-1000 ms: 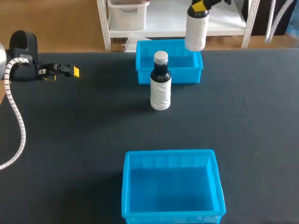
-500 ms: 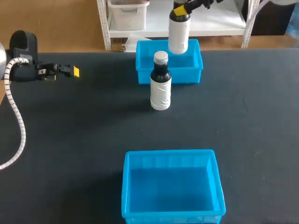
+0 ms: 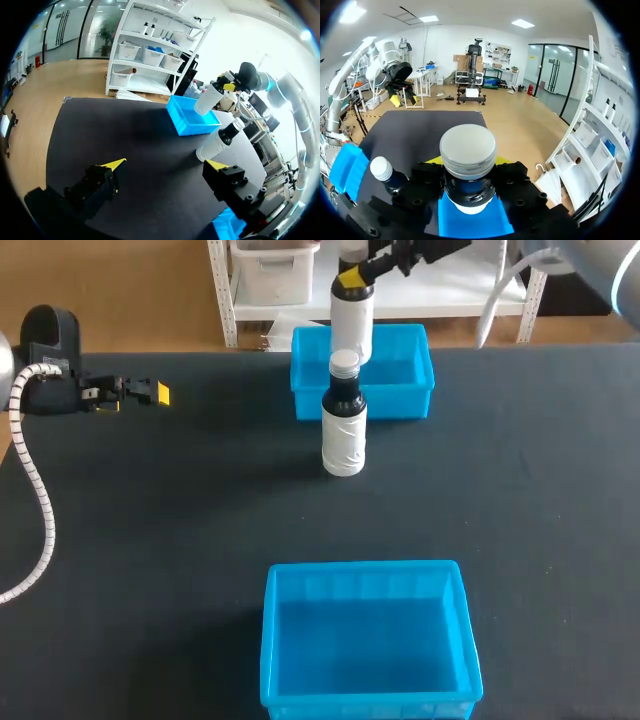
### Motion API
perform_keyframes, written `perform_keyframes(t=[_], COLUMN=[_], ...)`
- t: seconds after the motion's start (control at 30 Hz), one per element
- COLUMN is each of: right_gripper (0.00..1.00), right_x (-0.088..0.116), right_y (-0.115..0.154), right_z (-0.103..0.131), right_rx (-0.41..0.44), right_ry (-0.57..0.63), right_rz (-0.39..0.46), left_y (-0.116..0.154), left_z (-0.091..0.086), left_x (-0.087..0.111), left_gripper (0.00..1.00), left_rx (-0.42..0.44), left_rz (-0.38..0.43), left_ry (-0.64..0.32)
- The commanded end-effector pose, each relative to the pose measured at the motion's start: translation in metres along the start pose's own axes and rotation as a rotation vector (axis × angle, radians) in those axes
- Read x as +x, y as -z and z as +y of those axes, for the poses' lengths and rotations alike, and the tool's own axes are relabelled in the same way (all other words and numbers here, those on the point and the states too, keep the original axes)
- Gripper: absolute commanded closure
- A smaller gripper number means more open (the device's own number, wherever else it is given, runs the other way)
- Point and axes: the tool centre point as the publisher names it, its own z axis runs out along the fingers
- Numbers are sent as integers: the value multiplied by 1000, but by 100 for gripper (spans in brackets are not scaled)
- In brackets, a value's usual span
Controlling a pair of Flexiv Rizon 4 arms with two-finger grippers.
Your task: Pick up the bottle, and place it in the far bin if it is heavy, or in the near bin if it is light.
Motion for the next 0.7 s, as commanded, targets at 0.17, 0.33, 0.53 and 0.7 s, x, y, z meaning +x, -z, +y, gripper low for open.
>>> perform_keyframes(t=[0.17, 0.33, 0.53, 0.7], right_gripper=[100, 100, 100, 100], right_x=[-3, -2, 1, 3], right_y=[-20, -30, -44, -54], right_z=[-15, -16, -15, -14], right_rx=[-208, -219, -243, -255], right_ry=[-6, -11, -12, -13], right_rz=[13, 13, 12, 9], left_y=[0, 0, 0, 0], left_z=[0, 0, 0, 0], left_x=[0, 0, 0, 0], left_gripper=[0, 0, 0, 0], left_rx=[0, 0, 0, 0], left_rz=[0, 0, 0, 0], left_ry=[0, 0, 0, 0])
